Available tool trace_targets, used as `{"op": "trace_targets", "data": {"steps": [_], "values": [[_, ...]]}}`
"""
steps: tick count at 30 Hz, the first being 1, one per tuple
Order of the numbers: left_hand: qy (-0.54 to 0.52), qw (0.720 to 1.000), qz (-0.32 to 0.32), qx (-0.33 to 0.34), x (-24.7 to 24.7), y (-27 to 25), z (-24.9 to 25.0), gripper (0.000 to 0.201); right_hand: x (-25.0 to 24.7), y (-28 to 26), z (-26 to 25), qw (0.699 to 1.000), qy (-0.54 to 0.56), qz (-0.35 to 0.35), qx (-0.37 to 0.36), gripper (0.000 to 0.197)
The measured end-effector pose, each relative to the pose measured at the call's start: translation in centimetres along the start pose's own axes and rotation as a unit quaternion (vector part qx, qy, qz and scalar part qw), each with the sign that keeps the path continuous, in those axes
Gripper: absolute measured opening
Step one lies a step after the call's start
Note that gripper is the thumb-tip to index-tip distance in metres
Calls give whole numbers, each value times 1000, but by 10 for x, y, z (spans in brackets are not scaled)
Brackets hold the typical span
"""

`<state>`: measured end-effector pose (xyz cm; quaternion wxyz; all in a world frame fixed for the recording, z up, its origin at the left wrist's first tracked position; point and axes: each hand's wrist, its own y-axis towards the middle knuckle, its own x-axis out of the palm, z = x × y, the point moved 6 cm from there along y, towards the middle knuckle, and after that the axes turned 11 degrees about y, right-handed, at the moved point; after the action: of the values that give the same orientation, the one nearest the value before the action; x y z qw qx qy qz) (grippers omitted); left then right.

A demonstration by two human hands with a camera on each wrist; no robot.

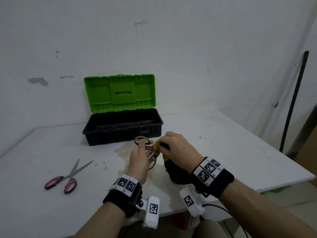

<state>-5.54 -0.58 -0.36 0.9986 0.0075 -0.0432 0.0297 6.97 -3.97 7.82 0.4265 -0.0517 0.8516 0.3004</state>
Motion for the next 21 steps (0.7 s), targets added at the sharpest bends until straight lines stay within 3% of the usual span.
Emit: {"op": "trace_targets", "data": {"steps": [5, 10, 14, 16, 17, 21], "values": [[1, 1000, 2, -12, -4, 1, 1, 47, 12, -9, 0, 999, 20, -25, -5, 16], [67, 998, -15, 14, -9, 0, 8, 52, -2, -10, 12, 998, 57, 34, 11, 13], [67, 996, -58, 25, -11, 1, 11, 86, -12, -8, 26, 996, 58, 59, 39, 13], [56, 995, -82, 24, -11, 1, 11, 93, -18, -9, 33, 994, 59, 73, 52, 13], [69, 993, -89, 27, -12, 2, 14, 85, -20, -9, 36, 993, 60, 79, 58, 13], [234, 964, -88, 86, -14, 6, 23, 14, -30, -11, 47, 988, 69, 104, 86, 15]]}}
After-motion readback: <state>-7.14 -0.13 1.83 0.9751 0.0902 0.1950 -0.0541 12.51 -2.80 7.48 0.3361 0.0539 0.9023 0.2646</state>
